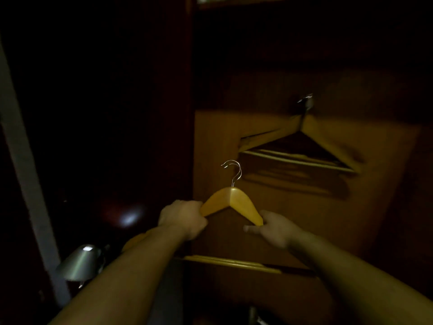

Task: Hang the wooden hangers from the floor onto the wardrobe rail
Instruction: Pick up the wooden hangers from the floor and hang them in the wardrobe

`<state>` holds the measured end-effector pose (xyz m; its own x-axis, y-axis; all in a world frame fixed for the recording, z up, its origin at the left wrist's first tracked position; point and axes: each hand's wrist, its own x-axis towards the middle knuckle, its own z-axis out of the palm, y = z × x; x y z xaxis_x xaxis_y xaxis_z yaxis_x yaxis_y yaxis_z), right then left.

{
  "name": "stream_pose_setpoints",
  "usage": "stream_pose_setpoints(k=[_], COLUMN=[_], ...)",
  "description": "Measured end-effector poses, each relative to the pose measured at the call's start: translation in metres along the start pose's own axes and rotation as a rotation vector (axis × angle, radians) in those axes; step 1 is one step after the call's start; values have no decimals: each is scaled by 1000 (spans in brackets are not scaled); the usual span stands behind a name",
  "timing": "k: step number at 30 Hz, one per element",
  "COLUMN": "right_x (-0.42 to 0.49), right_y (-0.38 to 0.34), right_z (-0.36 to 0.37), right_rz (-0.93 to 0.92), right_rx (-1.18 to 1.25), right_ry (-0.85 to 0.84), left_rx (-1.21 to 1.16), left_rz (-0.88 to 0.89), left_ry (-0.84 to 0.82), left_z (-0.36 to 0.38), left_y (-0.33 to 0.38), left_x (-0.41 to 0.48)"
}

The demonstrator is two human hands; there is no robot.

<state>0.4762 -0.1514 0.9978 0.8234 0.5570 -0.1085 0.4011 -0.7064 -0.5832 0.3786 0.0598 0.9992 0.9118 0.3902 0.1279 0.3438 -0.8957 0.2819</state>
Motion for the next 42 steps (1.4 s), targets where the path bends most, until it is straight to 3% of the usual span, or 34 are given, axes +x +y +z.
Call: stream_pose_setpoints(k=[8, 13, 17, 20, 24, 29, 42], right_x=[-41, -56, -58, -53, -39, 3, 109], right_y=[63, 95, 114, 119, 117, 121, 107], right_z=[-151, -200, -228, -247, -266, -280, -294], right_rz=[35, -1, 77, 131, 66, 153, 137], right_rx=[-31, -14, 123, 255, 281, 135, 15], right_ry=[179, 271, 261, 287, 281, 359, 483], left_rx=[-51, -45, -21, -23, -22, -54, -86], left_rz=[169, 268, 318, 350, 364, 396, 535], left_ry=[103, 139, 180, 221, 296, 277, 182], left_z=[-36, -51, -65, -65, -66, -68, -39], left_y=[158, 221, 255, 266, 264, 257, 235], left_x=[32, 45, 56, 66, 85, 115, 206])
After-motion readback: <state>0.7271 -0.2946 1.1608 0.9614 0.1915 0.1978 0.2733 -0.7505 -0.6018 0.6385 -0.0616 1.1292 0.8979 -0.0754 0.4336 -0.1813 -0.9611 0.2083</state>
